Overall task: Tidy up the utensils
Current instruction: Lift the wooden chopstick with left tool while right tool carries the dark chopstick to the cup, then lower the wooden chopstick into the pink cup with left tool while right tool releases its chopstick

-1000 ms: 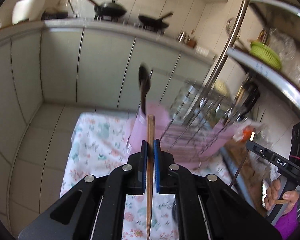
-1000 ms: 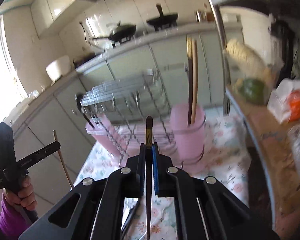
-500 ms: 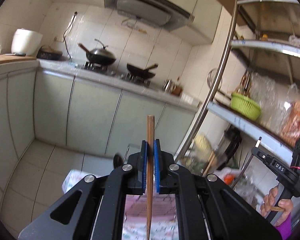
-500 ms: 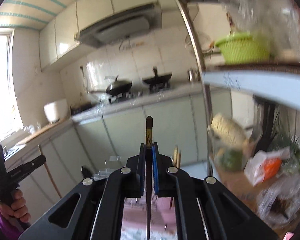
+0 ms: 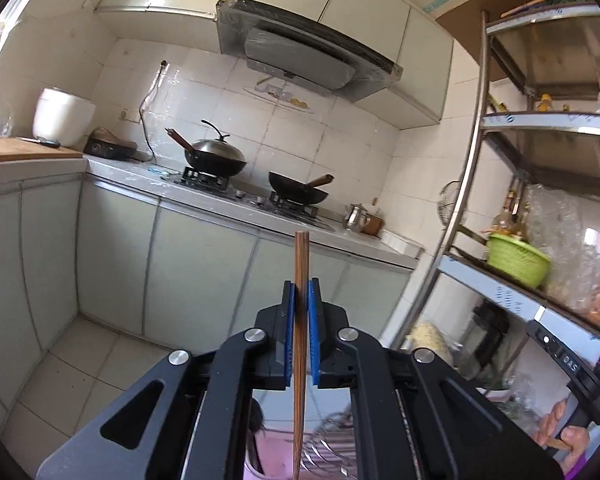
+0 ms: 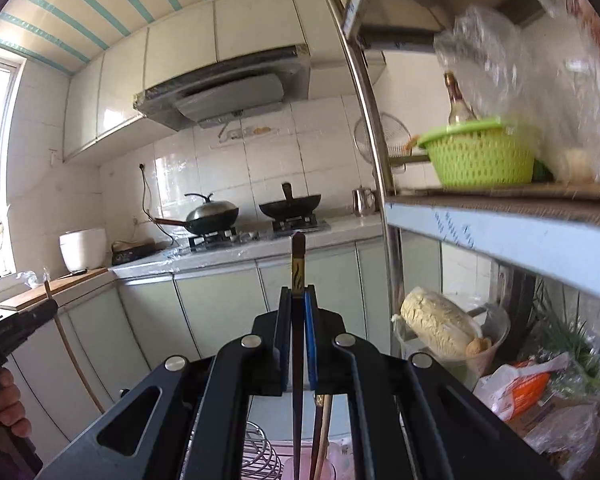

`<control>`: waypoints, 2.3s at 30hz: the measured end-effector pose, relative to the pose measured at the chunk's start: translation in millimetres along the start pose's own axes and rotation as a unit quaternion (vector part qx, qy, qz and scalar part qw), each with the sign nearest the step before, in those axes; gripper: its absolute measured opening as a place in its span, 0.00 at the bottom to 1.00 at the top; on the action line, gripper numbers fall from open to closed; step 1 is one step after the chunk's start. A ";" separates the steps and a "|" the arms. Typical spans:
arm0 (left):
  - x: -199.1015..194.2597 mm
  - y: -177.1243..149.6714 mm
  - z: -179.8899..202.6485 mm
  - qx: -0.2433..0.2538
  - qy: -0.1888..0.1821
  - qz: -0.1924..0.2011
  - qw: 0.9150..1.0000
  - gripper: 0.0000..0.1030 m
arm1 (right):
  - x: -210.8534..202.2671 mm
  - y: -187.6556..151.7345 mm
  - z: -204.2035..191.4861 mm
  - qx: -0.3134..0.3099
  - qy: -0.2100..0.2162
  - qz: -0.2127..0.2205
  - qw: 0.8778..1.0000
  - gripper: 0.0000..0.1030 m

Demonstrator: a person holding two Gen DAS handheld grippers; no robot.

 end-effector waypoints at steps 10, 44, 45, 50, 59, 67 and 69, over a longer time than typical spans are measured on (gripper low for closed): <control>37.0 -43.0 -13.6 0.033 0.031 -0.022 0.999 0.06 | 40.7 -46.0 18.8 0.011 -0.015 -0.056 0.998 0.06; 46.7 -110.0 -44.0 0.008 0.037 -0.110 0.993 0.39 | 52.8 -117.8 44.5 0.057 -0.010 -0.169 0.984 0.34; 44.0 -110.3 -44.6 0.005 0.036 -0.111 0.993 0.39 | 47.1 -115.6 43.7 0.056 -0.011 -0.164 0.985 0.34; 22.5 -122.0 -48.3 0.001 0.036 -0.117 0.992 0.39 | 14.7 -119.5 39.4 0.064 -0.017 -0.140 0.988 0.35; -19.6 -152.0 -46.4 -0.002 0.021 -0.139 0.990 0.39 | -5.3 -184.5 10.2 0.016 -0.051 -0.214 0.975 0.30; -40.3 -191.5 -44.0 0.017 0.015 -0.175 0.984 0.39 | -27.7 -229.6 -18.3 0.003 -0.033 -0.254 0.967 0.28; -42.0 -204.5 -45.6 0.016 0.018 -0.196 0.980 0.39 | -32.4 -236.6 -25.2 -0.001 -0.023 -0.267 0.963 0.28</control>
Point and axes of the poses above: each gripper's, at about its wrist camera, not at the fingertips, and x roughly the way its jaws point, z to its right, y to its top, the point moved 6 cm from there along x, roughly the way its jaws point, and after that the axes turned 10 degrees about y, right-handed, at the moved point
